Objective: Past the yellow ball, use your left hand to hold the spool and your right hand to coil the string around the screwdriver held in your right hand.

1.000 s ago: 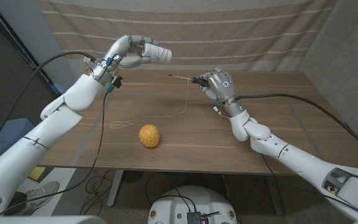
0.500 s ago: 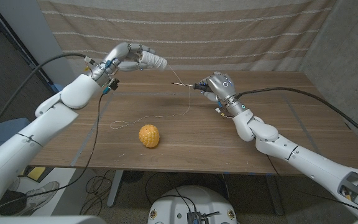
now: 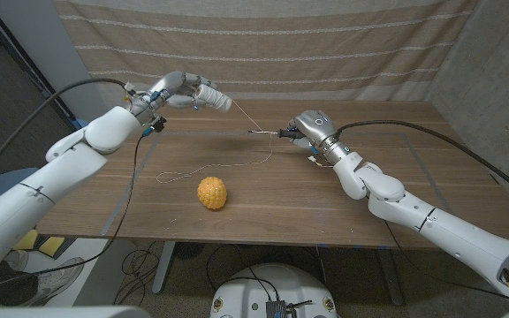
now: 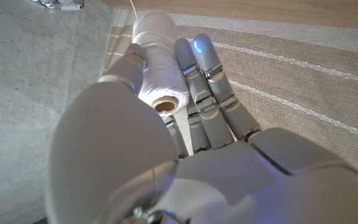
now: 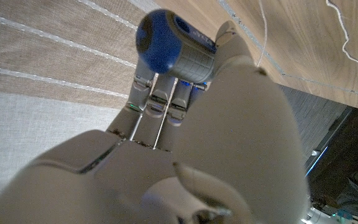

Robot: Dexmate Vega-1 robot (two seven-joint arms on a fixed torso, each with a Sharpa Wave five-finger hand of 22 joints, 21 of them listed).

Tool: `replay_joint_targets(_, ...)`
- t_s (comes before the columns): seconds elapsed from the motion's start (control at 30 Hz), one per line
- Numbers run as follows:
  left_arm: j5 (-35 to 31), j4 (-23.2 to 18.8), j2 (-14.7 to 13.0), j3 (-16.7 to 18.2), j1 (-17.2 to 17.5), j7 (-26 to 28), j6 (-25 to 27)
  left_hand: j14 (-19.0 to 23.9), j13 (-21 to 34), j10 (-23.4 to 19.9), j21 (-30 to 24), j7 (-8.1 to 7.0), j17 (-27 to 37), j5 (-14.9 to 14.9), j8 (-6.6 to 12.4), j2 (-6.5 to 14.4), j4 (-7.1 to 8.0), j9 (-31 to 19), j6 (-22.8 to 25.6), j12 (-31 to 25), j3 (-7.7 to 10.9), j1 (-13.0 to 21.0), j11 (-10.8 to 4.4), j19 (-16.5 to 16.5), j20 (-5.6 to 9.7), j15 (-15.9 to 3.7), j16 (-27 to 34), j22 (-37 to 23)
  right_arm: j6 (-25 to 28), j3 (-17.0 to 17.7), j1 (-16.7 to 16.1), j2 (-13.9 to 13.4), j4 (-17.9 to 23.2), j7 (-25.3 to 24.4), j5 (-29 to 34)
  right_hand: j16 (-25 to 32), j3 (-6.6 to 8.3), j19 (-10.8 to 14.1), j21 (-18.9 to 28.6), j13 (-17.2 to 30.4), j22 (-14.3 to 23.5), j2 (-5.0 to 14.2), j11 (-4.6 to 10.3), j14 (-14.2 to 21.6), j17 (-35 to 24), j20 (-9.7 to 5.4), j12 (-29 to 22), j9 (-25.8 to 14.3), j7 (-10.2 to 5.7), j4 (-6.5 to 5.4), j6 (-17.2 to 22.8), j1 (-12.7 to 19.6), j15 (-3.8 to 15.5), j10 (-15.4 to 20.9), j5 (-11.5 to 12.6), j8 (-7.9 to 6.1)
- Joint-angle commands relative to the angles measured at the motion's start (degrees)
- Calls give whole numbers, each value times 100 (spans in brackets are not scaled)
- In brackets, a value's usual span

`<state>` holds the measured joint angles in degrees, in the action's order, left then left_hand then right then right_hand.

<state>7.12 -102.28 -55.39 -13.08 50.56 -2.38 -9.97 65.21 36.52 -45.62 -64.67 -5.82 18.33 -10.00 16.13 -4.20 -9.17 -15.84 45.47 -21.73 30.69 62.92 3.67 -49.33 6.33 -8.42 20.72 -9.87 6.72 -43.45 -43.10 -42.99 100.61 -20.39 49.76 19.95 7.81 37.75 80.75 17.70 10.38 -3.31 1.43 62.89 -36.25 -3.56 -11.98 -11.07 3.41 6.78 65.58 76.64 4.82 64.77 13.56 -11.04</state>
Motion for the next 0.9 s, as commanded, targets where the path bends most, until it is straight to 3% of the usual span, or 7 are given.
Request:
replay_joint_targets(0.03, -142, 110, -263, -398, -277, -376, 363, 398, 2, -676, -41, 890, 27, -22, -14, 1106, 20, -9, 917, -11, 28, 1097, -666, 49, 471, -462, -10, -16, 157, 73, -11, -72, 288, 1116, -225, 16, 20, -32, 26, 7, 3, 916, -3, 638, -17, -850, 22, -10, -464, -32, 421, 960, 732, -28, 37, -9)
replay_joint_targets(0.57, -571, 234, -309, -1086, -813, -909, 945, 387, -67, -681, -50, 886, 2, -21, -52, 1105, 7, 0, 885, 67, 35, 1108, -624, 61, 472, -467, -39, -15, 455, -87, 209, 59, 270, 2222, -336, -10, 28, -46, 29, -8, -5, 957, 15, 620, -9, -828, 55, -18, -467, -45, 311, 958, 750, -139, -3, 0)
replay_joint_targets(0.9, -966, 320, -231, -1550, -1213, -1330, 1281, 378, -93, -674, -58, 893, -35, -15, -95, 1111, 0, 8, 825, 118, 42, 1119, -619, 69, 476, -465, -69, -14, 470, -189, 287, 87, 193, 2458, -394, -37, 45, -56, 34, 1, -6, 982, 23, 591, 1, -816, 50, -24, -477, -41, 240, 969, 769, -171, -31, 5)
